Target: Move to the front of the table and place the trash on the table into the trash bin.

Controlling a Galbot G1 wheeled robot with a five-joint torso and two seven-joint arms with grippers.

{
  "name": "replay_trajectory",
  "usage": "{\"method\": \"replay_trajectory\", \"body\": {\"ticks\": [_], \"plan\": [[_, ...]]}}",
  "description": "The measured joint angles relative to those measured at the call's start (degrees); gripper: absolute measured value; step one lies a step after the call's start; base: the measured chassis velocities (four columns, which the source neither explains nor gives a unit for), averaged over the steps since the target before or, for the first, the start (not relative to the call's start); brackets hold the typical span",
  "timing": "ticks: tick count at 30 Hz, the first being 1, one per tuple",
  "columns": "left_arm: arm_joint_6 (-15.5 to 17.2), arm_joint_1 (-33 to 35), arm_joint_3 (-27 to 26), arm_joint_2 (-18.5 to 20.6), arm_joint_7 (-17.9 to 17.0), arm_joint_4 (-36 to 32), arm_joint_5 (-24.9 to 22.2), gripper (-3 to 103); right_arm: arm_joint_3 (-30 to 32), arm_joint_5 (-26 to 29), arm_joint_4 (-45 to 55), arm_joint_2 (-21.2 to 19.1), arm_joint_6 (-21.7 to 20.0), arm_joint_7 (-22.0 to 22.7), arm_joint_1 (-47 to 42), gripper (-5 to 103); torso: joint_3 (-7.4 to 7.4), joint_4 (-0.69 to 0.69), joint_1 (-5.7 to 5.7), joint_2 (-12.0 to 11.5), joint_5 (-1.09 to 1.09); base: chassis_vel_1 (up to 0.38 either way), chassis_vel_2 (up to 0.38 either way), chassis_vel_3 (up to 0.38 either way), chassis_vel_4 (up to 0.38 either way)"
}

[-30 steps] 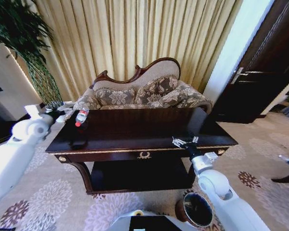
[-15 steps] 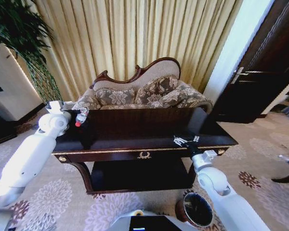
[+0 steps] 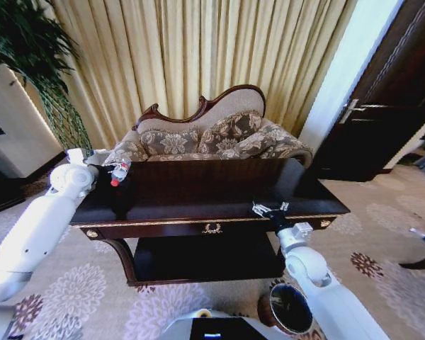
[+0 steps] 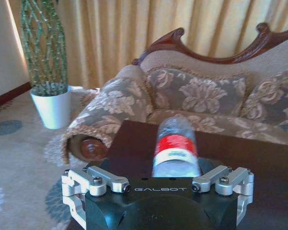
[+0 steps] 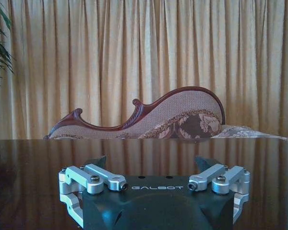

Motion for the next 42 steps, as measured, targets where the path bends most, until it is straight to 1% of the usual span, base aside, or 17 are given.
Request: {"method": "replay_trajectory", "body": {"ticks": [2,7,10,12,16,28,29,30,31,32,34,35,38,39,40,41,42], "plan": [[-0.02,-0.35,0.59,0.21,1.24,1.39,1.99,100,-0.39,-0.19,-0.01,0.19,0.00,0.06,0.07,100,0.00,0.02,0.00,0.00,0.00,0.000,0.000,0.000,0.000],[-0.03,-1.81,1.84,-0.07,1.86,2.58,2.26,100,-0.74,-0.37,-0.04,0.29,0.03,0.07,0.09,100,0.00,0.00,0.00,0.00,0.00,0.000,0.000,0.000,0.000],[-0.47,-2.55,2.79,-0.70,3.85,3.19,3.22,100,-0.81,-0.50,0.02,0.13,0.04,0.07,-0.06,100,0.00,-0.02,0.00,0.00,0.00,0.000,0.000,0.000,0.000],[-0.50,-2.59,2.96,-0.98,4.25,3.15,3.64,100,-0.73,-0.48,0.04,-0.01,0.05,0.07,-0.08,100,0.00,-0.01,0.00,0.00,0.01,0.000,0.000,0.000,0.000],[-0.18,-2.50,3.09,-1.75,3.97,2.90,3.59,100,-0.38,-0.31,0.04,-0.37,0.05,0.14,0.13,100,0.00,0.00,0.00,0.00,0.00,0.000,0.000,0.000,0.000],[-0.49,-1.53,1.65,-1.35,4.39,4.23,4.27,100,-0.27,0.41,-0.22,-1.34,-0.10,0.33,0.21,100,0.00,0.01,0.00,0.00,0.01,0.000,0.000,0.000,0.000],[-0.89,-1.38,1.53,-1.35,4.56,4.42,4.31,103,-0.21,0.57,-0.22,-1.50,-0.35,0.36,0.30,100,0.00,0.00,0.00,0.00,0.01,0.000,0.000,0.000,0.000],[-0.89,-1.38,1.53,-1.35,4.56,4.42,4.31,103,-0.21,0.57,-0.22,-1.50,-0.35,0.36,0.30,100,0.00,0.00,0.00,0.00,0.01,0.000,0.000,0.000,0.000],[-1.82,-1.07,1.47,-1.38,4.82,4.85,4.69,101,-0.10,0.77,-0.17,-1.82,-0.72,0.49,0.47,100,0.00,0.00,0.00,0.00,0.01,0.000,0.000,0.000,0.000],[-1.82,-1.07,1.47,-1.38,4.82,4.85,4.69,101,-0.10,0.77,-0.17,-1.82,-0.72,0.49,0.47,100,0.00,0.00,0.00,0.00,0.01,0.000,0.000,0.000,0.000],[-2.45,-0.70,1.25,-1.71,4.98,5.63,4.97,93,0.26,1.31,0.08,-2.66,-1.07,0.67,0.67,100,0.00,0.01,0.00,0.00,0.00,0.000,0.000,0.000,0.000],[-2.45,-0.70,1.25,-1.71,4.98,5.63,4.97,93,0.26,1.31,0.08,-2.66,-1.07,0.67,0.67,100,0.00,0.01,0.00,0.00,0.00,0.000,0.000,0.000,0.000],[-2.80,-0.47,0.93,-2.19,5.31,6.06,5.01,77,0.83,1.76,0.30,-3.42,-1.19,0.74,0.76,100,0.00,0.00,0.00,0.00,0.00,0.000,0.000,0.000,0.000],[-2.80,-0.47,0.93,-2.19,5.31,6.06,5.01,77,0.83,1.76,0.30,-3.42,-1.19,0.74,0.76,100,0.00,0.00,0.00,0.00,0.00,0.000,0.000,0.000,0.000],[-2.82,-0.41,0.85,-2.41,5.38,6.07,5.01,72,0.89,1.81,0.42,-3.45,-1.14,0.79,0.75,100,0.00,0.00,0.00,0.00,0.00,0.000,0.000,0.000,0.000],[-2.82,-0.41,0.85,-2.41,5.38,6.07,5.01,72,0.89,1.81,0.42,-3.45,-1.14,0.79,0.75,100,0.00,0.00,0.00,0.00,0.00,0.000,0.000,0.000,0.000],[-2.84,-0.29,0.77,-2.60,5.46,6.04,5.01,66,0.90,1.82,0.53,-3.45,-1.00,0.83,0.71,100,0.00,-0.01,0.00,0.00,0.02,0.000,0.000,0.000,0.000]]}}
